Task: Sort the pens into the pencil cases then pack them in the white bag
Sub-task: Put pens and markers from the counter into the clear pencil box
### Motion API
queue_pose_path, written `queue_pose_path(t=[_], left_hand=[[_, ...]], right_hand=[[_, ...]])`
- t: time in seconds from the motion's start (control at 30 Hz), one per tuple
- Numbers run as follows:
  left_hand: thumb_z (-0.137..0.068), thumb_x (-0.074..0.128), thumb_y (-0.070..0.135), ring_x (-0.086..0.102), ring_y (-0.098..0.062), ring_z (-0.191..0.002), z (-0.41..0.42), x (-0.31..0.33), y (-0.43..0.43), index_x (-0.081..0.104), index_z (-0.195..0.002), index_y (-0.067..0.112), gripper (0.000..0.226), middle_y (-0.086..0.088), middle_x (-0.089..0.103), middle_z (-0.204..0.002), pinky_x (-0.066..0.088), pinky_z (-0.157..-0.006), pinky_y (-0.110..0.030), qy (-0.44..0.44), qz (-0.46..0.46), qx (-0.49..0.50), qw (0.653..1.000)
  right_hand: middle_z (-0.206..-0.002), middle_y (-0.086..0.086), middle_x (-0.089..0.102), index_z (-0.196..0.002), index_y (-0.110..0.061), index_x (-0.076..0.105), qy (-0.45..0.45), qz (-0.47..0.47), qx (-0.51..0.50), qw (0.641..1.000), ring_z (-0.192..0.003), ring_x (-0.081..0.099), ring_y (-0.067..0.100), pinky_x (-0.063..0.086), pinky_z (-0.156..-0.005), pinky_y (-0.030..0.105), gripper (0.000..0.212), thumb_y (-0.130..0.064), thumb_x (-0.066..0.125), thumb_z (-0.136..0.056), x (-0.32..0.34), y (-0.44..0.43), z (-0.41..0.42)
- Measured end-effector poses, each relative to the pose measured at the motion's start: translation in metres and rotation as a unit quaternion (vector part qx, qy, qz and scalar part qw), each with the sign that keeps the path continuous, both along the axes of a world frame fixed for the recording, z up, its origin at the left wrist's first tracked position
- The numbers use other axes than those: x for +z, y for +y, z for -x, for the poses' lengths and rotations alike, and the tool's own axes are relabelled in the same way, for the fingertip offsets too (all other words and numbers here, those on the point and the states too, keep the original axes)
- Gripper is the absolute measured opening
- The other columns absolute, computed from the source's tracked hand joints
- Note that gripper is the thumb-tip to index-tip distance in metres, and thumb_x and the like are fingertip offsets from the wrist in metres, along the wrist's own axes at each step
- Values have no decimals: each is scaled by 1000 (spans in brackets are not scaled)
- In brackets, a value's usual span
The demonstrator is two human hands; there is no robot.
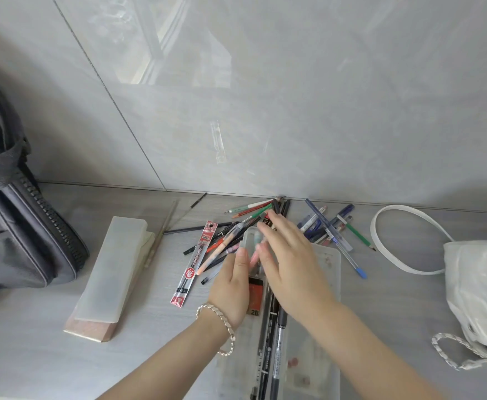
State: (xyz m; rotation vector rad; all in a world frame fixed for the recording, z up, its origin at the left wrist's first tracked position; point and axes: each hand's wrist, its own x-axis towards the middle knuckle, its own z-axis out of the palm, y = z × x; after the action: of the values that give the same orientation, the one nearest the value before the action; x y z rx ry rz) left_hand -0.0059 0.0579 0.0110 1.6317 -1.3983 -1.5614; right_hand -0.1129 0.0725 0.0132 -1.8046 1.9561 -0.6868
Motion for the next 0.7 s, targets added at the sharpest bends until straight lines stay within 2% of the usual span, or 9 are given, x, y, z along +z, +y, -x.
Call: queue_pose_path(t=[0.07, 0.13, 0.23, 0.33, 0.43, 0.53, 0.6, 0.63, 0.7], left_hand=[[-99, 23, 37, 44, -3, -119, -2, 0, -3, 47, -130, 19, 44, 17, 52, -121, 25, -85, 1, -5, 1, -14, 1000], [-99, 23, 36, 48, 0, -100, -2, 0, -3, 51, -116, 26, 34, 23, 51, -100, 30, -69, 6, -15, 0, -34, 999], [-98, 23, 39, 44, 12, -106, -3, -7, 0, 49, -121, 34, 35, 28, 48, -106, 28, -76, 10, 4, 5, -80, 997], [-97, 25, 37, 46, 27, -90, -3, -9, 0, 48, -105, 42, 25, 31, 51, -101, 29, -75, 12, 7, 0, -91, 996], [-94, 24, 43, 50, 29, -80, -5, -12, 1, 47, -93, 44, 23, 25, 56, -92, 35, -73, 7, -11, 1, -100, 995], [-96, 23, 40, 51, 25, -83, -7, -13, 0, 48, -100, 42, 25, 28, 56, -94, 35, -72, 9, -5, -5, -100, 995], [-97, 25, 38, 54, 20, -83, -8, -16, -3, 49, -93, 42, 25, 27, 55, -90, 37, -72, 6, -11, -5, -90, 996], [-97, 25, 42, 56, 15, -87, -9, -17, -5, 50, -91, 42, 25, 26, 55, -90, 38, -76, 2, -18, -8, -84, 996], [-90, 23, 59, 53, 2, -109, -13, -22, -13, 53, -107, 41, 39, 24, 55, -104, 35, -94, -10, -27, -12, -83, 996]], right_hand=[[-148, -3, 35, -137, -18, 42, -9, -7, 39, 999, -137, 27, 11, 16, -112, 26, 63, -52, 30, -85, -1, 3, 8], [-140, -13, 39, -136, -20, 42, -45, -3, 24, 999, -130, 29, 1, 21, -110, 23, 62, -50, 50, -82, -1, 5, 14], [-126, -22, 40, -128, -21, 50, -101, 9, -25, 995, -121, 33, -7, 25, -107, 18, 58, -38, 70, -76, -4, 9, 16], [-127, -14, 51, -117, -22, 62, -82, 51, -23, 995, -121, 44, 3, 31, -106, 23, 46, -47, 59, -78, -12, 14, 14], [-128, -1, 58, -111, -19, 66, -36, 81, -13, 996, -117, 46, 9, 32, -102, 23, 40, -43, 48, -84, -17, 18, 14], [-126, 0, 60, -107, -20, 69, -25, 85, -3, 996, -114, 50, 10, 39, -100, 27, 37, -40, 48, -85, -17, 17, 13], [-127, -3, 58, -104, -22, 71, -60, 55, 14, 997, -116, 51, 10, 36, -101, 25, 35, -41, 49, -84, -15, 13, 15], [-128, -7, 55, -103, -22, 71, -95, 26, 20, 995, -117, 49, 6, 32, -102, 19, 33, -40, 50, -85, -13, 9, 19], [-122, -14, 54, -101, -21, 72, -150, -15, -1, 989, -113, 46, -1, 29, -100, 10, 22, -30, 56, -88, -12, -5, 28]])
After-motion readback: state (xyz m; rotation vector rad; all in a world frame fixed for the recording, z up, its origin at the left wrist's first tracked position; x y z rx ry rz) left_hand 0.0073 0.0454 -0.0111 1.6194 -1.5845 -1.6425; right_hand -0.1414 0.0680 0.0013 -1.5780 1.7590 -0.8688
